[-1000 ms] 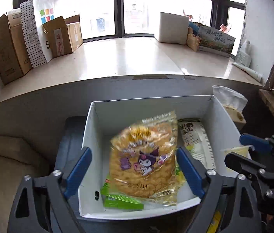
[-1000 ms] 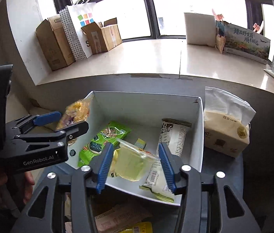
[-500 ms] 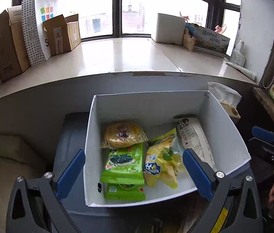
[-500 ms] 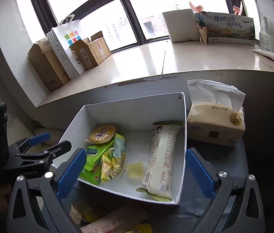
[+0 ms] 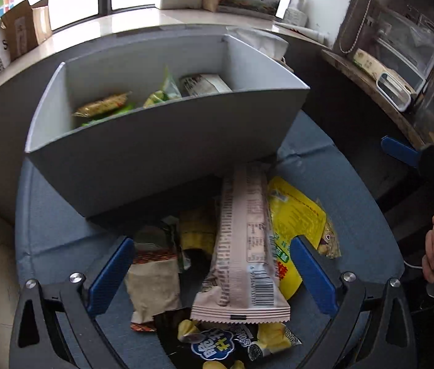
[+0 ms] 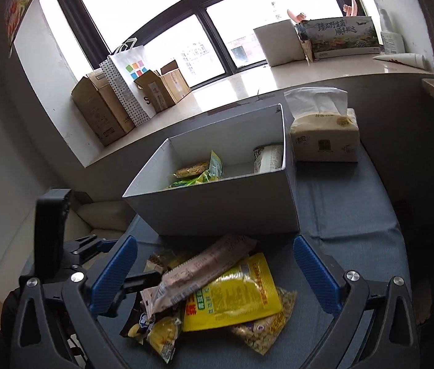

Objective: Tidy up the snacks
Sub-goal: 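Grasp the pink-white wafer bar with the left tool while the right tool grasps the yellow peanut bag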

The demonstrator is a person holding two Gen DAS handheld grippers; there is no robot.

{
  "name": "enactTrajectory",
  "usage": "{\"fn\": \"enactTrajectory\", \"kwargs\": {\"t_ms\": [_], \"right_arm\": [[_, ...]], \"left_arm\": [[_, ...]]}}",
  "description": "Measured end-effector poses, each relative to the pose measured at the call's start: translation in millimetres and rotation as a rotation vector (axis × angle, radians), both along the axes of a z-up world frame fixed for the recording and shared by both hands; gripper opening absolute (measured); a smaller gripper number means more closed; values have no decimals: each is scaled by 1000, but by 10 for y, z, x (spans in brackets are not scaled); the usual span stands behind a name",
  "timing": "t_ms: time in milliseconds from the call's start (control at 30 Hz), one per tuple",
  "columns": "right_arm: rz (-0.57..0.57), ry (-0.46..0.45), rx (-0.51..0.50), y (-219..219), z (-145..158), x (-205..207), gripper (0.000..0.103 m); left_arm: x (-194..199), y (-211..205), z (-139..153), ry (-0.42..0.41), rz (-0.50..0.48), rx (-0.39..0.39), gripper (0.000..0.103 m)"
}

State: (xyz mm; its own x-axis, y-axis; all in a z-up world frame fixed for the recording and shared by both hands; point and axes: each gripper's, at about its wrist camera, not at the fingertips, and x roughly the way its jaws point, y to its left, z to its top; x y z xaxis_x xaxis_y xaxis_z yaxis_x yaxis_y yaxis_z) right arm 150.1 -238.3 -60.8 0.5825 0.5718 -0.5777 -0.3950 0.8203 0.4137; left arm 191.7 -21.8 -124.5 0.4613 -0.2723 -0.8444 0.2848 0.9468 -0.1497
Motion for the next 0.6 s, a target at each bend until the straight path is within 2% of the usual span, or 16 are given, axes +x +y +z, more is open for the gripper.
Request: {"fn": "enactTrajectory", "kwargs": {"t_ms": [133, 267, 367, 433, 500, 600], "right_arm": [[3, -22, 1, -73, -32, -298, 103], [-2, -40, -9, -150, -30, -522, 103], [-20, -47, -24, -217, -41, -616, 103], [-21, -35, -11, -258, -70, -635, 103], [-28, -11, -3, -270, -118, -631, 103], [-26, 10, 7, -258, -185, -636, 103]], "left_arm": [[179, -157, -148, 62, -46, -46, 103], [296, -276, -242, 71, -67, -4, 99], [314, -320, -275, 52, -71, 39, 78], [316, -345, -268, 50, -102, 42, 72], [316, -361, -271, 73, -135, 16, 52], [315, -389, -278, 69, -151, 30, 52]]}}
